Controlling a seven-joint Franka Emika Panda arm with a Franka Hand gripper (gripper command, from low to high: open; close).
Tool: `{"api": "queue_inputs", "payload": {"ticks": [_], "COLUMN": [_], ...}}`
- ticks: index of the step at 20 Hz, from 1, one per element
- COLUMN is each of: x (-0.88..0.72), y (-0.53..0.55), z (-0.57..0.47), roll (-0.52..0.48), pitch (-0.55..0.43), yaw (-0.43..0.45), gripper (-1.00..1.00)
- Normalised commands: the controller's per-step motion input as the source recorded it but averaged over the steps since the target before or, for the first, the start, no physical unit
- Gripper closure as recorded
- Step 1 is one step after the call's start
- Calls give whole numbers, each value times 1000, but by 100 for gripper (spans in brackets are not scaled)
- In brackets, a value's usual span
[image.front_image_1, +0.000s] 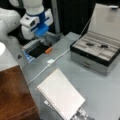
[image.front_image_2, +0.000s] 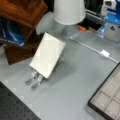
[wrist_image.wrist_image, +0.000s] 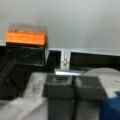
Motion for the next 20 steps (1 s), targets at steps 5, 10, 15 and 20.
{"api": "queue_inputs", "payload": {"ticks": [5,10,15,20], "x": [-28,84,165,248], "y": [-237,-210,-188,-161], "z": [-35,4,49,93], "roll": [65,-23,-118,-117], "pitch": [-65,-54,-32,24], "yaw": [-109,-111,-92,-59], "gripper": [100,100,100,100]}}
